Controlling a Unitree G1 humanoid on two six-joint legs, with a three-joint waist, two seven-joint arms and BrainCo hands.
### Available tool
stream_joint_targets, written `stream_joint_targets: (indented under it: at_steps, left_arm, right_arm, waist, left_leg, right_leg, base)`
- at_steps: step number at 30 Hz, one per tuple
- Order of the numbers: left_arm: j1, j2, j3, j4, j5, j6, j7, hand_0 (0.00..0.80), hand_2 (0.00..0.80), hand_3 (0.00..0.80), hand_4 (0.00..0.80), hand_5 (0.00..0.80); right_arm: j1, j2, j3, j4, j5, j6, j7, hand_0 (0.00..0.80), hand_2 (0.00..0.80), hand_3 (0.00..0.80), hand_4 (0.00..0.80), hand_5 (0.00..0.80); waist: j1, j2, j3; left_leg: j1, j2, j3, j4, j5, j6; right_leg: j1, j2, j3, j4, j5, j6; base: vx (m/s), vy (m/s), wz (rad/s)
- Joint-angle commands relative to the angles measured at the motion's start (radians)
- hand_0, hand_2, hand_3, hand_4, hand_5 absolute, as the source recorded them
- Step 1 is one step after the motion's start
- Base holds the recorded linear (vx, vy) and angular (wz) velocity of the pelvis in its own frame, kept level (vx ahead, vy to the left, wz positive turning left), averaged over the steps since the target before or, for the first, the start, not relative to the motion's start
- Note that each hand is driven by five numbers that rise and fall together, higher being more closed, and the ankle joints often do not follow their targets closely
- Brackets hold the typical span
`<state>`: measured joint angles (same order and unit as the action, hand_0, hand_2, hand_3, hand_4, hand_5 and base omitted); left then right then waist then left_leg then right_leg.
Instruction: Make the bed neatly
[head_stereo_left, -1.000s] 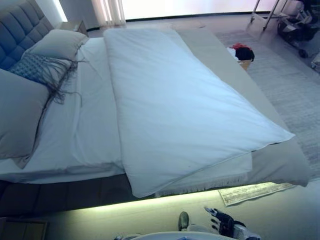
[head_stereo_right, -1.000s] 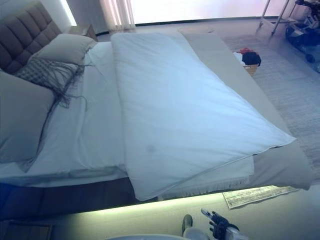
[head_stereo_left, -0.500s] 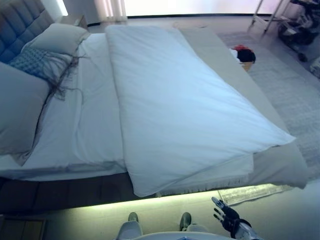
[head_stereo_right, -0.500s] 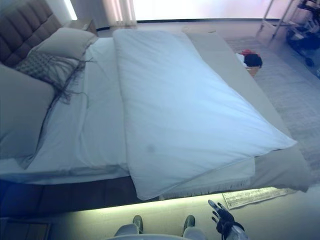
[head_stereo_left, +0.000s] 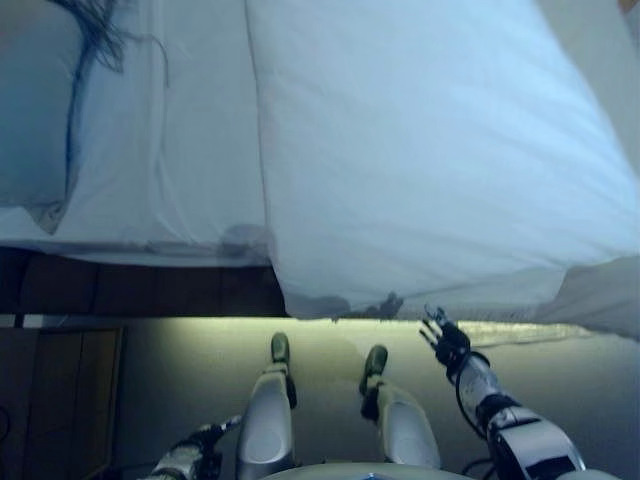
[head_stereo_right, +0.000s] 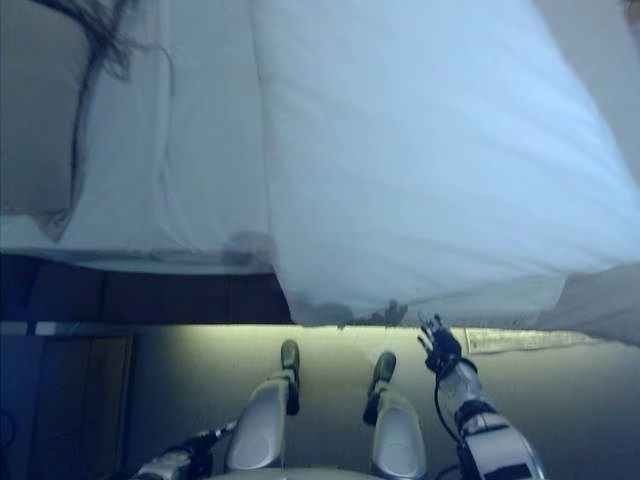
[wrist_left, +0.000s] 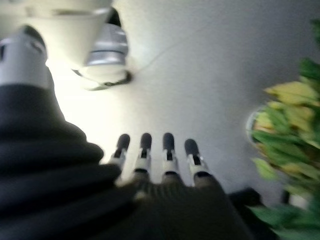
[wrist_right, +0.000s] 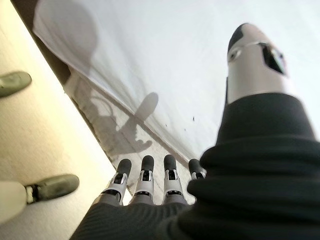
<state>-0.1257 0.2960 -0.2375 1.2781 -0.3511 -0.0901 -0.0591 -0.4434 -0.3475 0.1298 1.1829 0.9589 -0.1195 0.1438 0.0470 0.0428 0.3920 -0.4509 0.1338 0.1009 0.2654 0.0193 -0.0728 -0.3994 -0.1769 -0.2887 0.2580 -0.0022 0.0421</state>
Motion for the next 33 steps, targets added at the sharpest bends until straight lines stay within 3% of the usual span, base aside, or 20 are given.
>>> stream_joint_targets:
  at_steps: [1, 6, 12, 13, 20, 33]
  left_arm:
    - [0.012, 0.021, -0.051, -0.008, -0.105, -0.067, -0.034, 0.0, 0.0, 0.0, 0.0, 0.0]
    - [-0.007, 0.028, -0.081, -0.043, -0.152, -0.102, -0.041, 0.0, 0.0, 0.0, 0.0, 0.0]
    - [-0.004, 0.025, -0.09, -0.045, -0.182, -0.12, -0.021, 0.0, 0.0, 0.0, 0.0, 0.0]
    - [0.0, 0.022, -0.087, -0.043, -0.181, -0.129, -0.021, 0.0, 0.0, 0.0, 0.0, 0.0]
    - [0.022, 0.033, -0.103, -0.115, -0.231, -0.134, -0.053, 0.0, 0.0, 0.0, 0.0, 0.0]
    - [0.126, 0.106, -0.123, -0.289, -0.329, -0.142, -0.107, 0.0, 0.0, 0.0, 0.0, 0.0]
  right_arm:
    - [-0.004, -0.057, -0.021, -0.022, -0.001, -0.038, -0.054, 0.0, 0.0, 0.0, 0.0, 0.0]
    - [-0.085, -0.117, -0.039, 0.023, 0.003, -0.02, -0.088, 0.0, 0.0, 0.0, 0.0, 0.0]
    - [-0.145, -0.175, -0.06, 0.053, 0.009, 0.059, -0.121, 0.0, 0.0, 0.0, 0.0, 0.0]
    - [-0.151, -0.185, -0.062, 0.059, 0.015, 0.061, -0.114, 0.0, 0.0, 0.0, 0.0, 0.0]
    - [-0.224, -0.279, -0.072, 0.039, 0.024, 0.071, -0.107, 0.0, 0.0, 0.0, 0.0, 0.0]
    - [-0.48, -0.475, -0.049, -0.05, 0.052, 0.068, -0.096, 0.0, 0.0, 0.0, 0.0, 0.0]
  waist:
    - [0.019, 0.007, -0.015]
    - [0.037, 0.027, 0.031]
    - [0.044, 0.05, 0.06]
    - [0.046, 0.055, 0.065]
    - [0.048, 0.086, 0.086]
    - [0.059, 0.142, 0.127]
  left_leg:
    - [-0.092, 0.021, -0.039, 0.083, -0.027, -0.042]
    - [-0.205, -0.013, -0.061, 0.15, -0.042, -0.018]
    - [-0.321, -0.012, -0.076, 0.25, -0.067, 0.005]
    - [-0.328, -0.01, -0.083, 0.276, -0.099, 0.002]
    - [-0.419, -0.018, -0.089, 0.358, -0.119, 0.019]
    - [-0.536, -0.021, -0.095, 0.443, -0.116, 0.03]
  right_leg:
    - [-0.07, -0.08, 0.086, 0.052, -0.026, 0.049]
    - [-0.219, -0.1, 0.094, 0.169, -0.046, 0.047]
    - [-0.364, -0.114, 0.107, 0.312, -0.085, 0.023]
    - [-0.376, -0.113, 0.118, 0.35, -0.12, 0.028]
    - [-0.48, -0.123, 0.142, 0.476, -0.157, 0.011]
    - [-0.618, -0.119, 0.173, 0.622, -0.198, -0.019]
  base:
    - [-0.092, -0.015, 0.04]
    - [-0.092, -0.016, 0.1]
    - [-0.05, -0.005, 0.09]
    - [0.03, -0.002, 0.05]
    - [0.002, 0.028, 0.0]
    - [-0.01, 0.041, 0.01]
